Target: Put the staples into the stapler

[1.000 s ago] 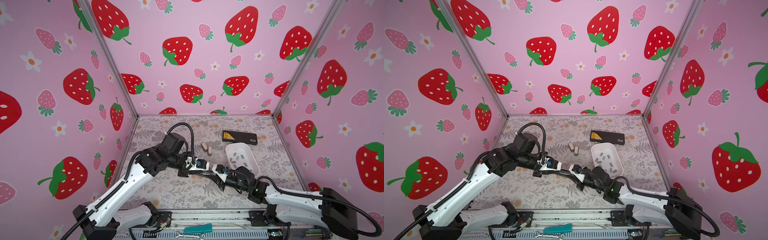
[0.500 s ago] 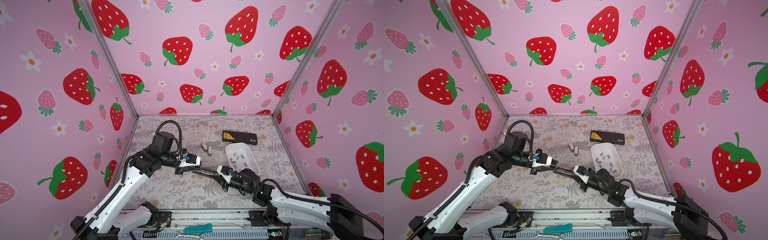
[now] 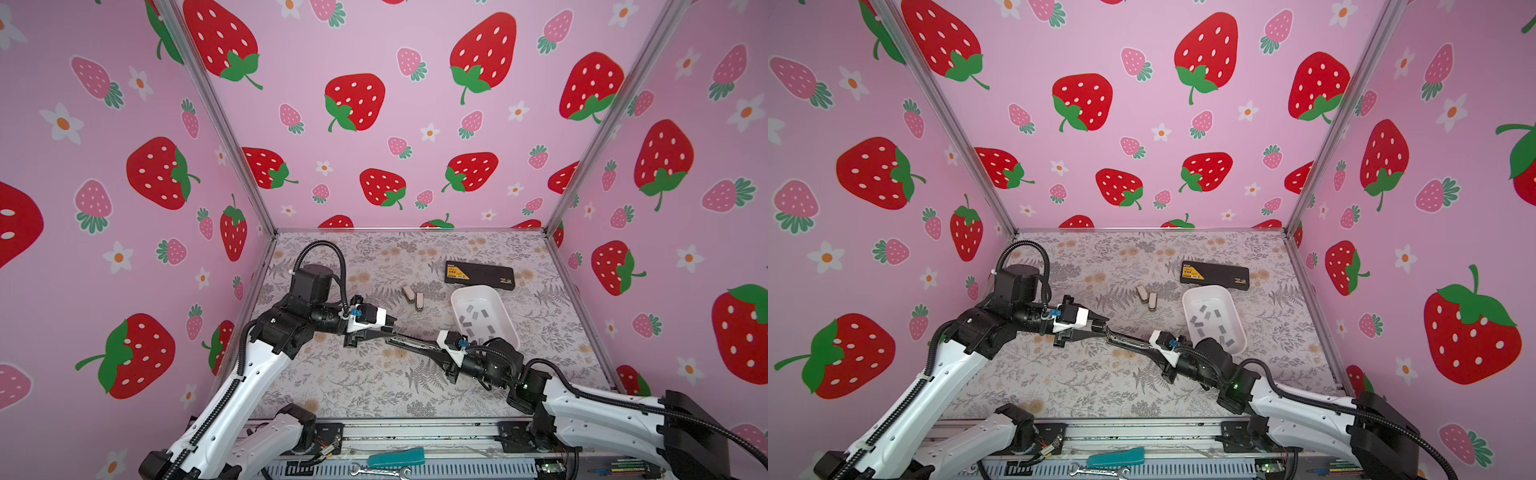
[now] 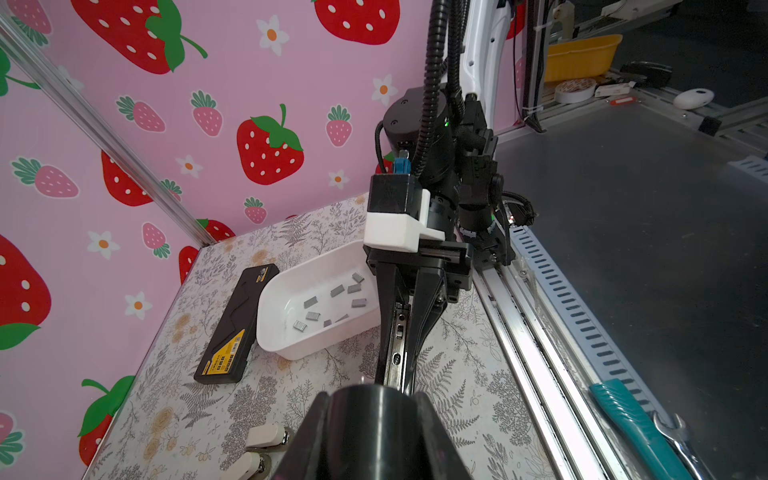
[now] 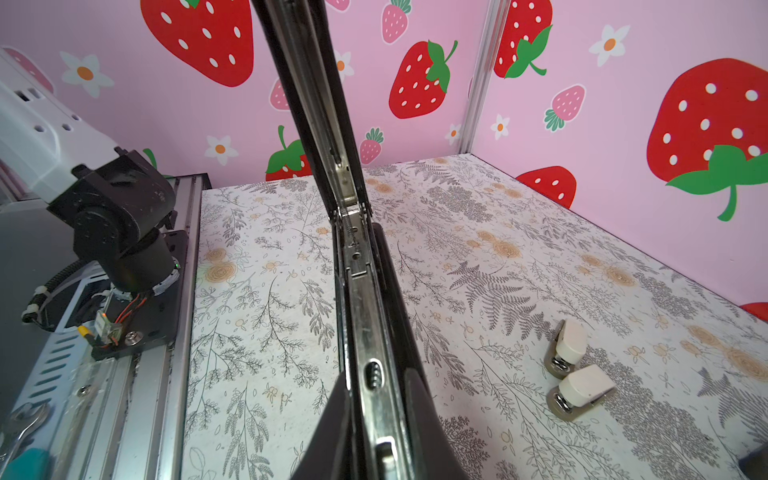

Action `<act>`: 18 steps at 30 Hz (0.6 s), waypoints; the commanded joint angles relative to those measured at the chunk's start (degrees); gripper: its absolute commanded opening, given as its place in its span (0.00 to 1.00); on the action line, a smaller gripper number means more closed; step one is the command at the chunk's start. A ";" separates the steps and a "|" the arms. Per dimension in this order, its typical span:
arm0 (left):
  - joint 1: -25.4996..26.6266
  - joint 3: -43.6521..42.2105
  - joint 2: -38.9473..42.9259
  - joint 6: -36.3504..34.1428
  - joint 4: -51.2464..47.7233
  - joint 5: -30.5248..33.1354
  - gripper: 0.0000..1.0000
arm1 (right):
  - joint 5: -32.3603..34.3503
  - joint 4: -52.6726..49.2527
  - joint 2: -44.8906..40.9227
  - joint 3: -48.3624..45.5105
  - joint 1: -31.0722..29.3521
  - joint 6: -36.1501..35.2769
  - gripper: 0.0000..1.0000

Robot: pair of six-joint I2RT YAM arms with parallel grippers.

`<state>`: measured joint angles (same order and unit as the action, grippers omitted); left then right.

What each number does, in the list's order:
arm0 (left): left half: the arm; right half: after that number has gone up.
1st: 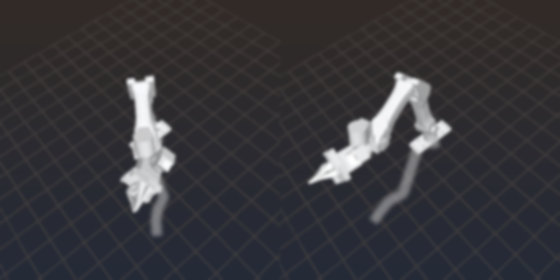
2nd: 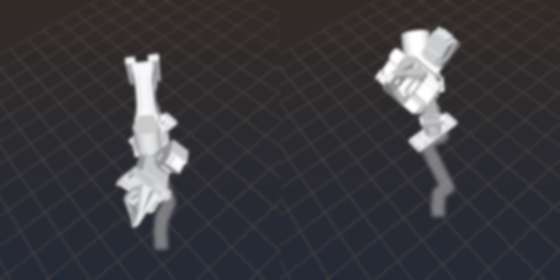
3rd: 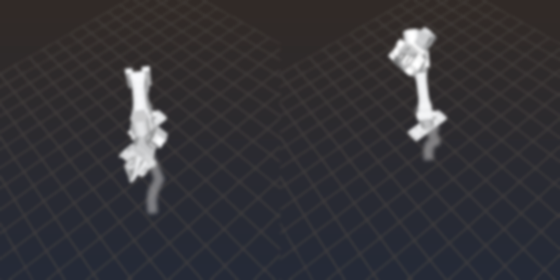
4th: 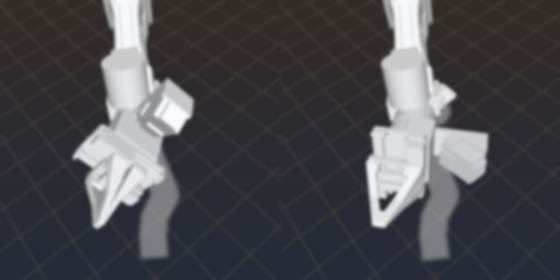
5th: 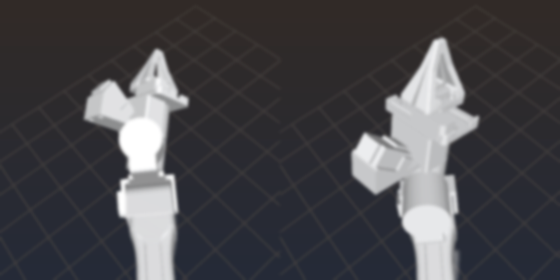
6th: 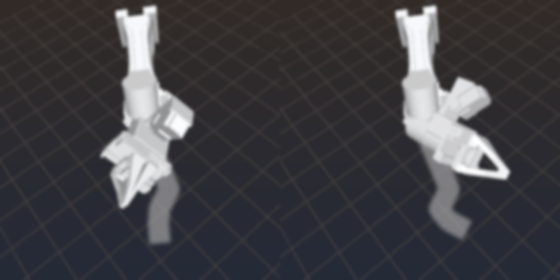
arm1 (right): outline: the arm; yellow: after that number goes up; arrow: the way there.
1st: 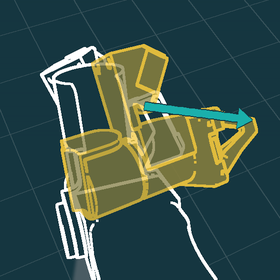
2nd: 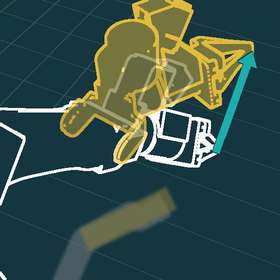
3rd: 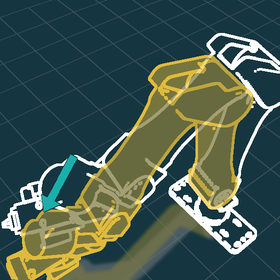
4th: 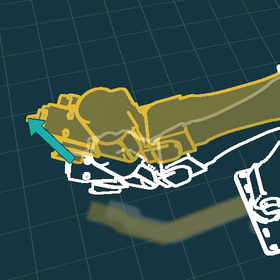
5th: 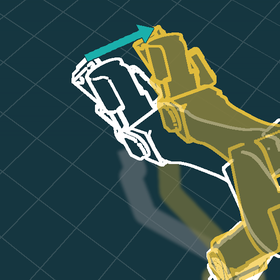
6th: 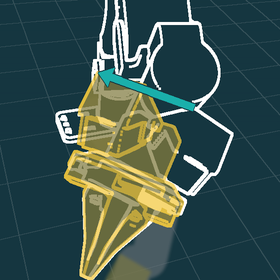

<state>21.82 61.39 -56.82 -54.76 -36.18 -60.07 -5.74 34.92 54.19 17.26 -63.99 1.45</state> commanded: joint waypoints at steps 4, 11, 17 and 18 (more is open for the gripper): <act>-5.12 0.33 0.22 1.53 10.52 1.94 0.00 | 2.05 2.14 -4.28 -1.95 0.44 1.88 0.05; -8.68 -0.43 -0.36 3.64 13.63 -0.37 0.00 | 2.60 3.24 -8.64 -3.50 0.44 3.20 0.04; -9.69 -1.86 -0.23 6.22 17.06 2.99 0.33 | 4.40 3.23 -11.79 -4.58 0.46 3.75 0.03; -9.76 -2.33 -0.15 7.45 18.23 4.68 0.41 | 4.83 3.06 -12.28 -4.68 0.51 3.73 0.03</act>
<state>14.37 59.90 -57.30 -48.40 -27.62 -65.89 -2.94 34.41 44.34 12.88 -63.57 3.38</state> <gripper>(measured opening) 0.363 0.202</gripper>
